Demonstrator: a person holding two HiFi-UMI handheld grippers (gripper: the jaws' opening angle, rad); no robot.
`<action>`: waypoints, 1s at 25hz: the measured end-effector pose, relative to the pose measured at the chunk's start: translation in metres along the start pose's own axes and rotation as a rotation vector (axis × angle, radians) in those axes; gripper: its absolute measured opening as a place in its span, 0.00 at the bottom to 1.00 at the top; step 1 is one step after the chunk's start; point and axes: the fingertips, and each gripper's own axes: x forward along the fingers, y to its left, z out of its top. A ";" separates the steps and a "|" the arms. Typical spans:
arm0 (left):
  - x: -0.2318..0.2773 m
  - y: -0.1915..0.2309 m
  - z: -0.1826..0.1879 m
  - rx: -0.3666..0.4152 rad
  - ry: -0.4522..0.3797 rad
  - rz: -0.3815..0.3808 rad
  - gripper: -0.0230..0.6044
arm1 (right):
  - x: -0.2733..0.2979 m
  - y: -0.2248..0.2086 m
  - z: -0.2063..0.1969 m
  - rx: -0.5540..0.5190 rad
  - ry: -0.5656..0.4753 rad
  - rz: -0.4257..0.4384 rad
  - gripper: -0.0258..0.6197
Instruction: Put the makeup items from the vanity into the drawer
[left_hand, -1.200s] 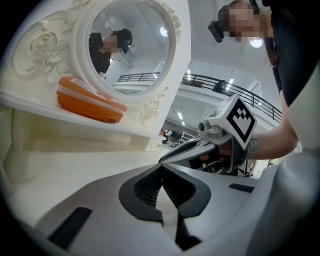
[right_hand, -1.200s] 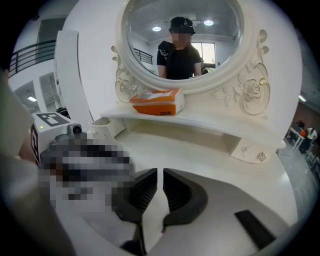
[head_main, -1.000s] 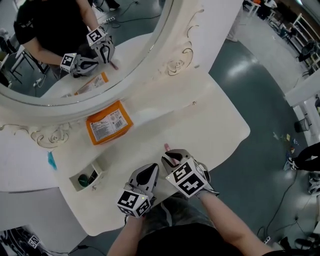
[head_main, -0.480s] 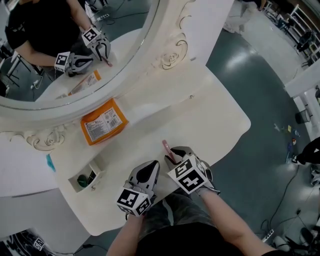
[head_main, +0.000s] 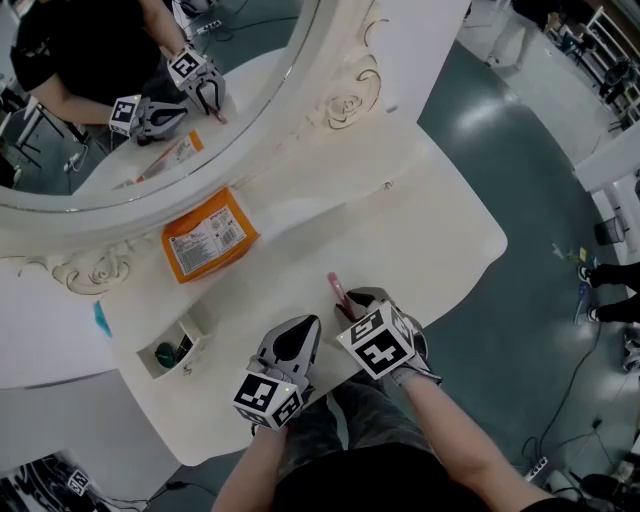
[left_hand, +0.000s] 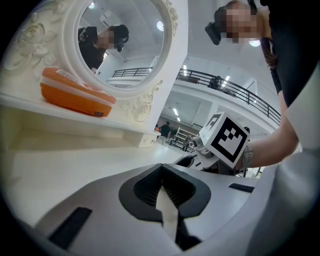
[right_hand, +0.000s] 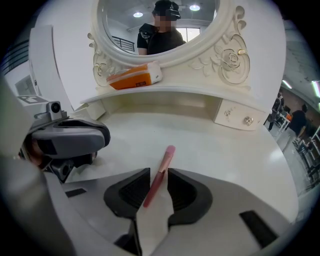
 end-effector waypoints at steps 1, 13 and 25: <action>0.000 0.000 0.000 -0.001 0.000 0.001 0.06 | 0.000 0.000 -0.001 0.002 0.004 -0.002 0.22; -0.009 0.005 -0.002 -0.008 -0.012 0.020 0.06 | -0.003 0.006 0.002 -0.016 -0.026 0.019 0.13; -0.039 0.018 0.008 -0.025 -0.072 0.089 0.06 | -0.011 0.053 0.050 -0.136 -0.095 0.100 0.13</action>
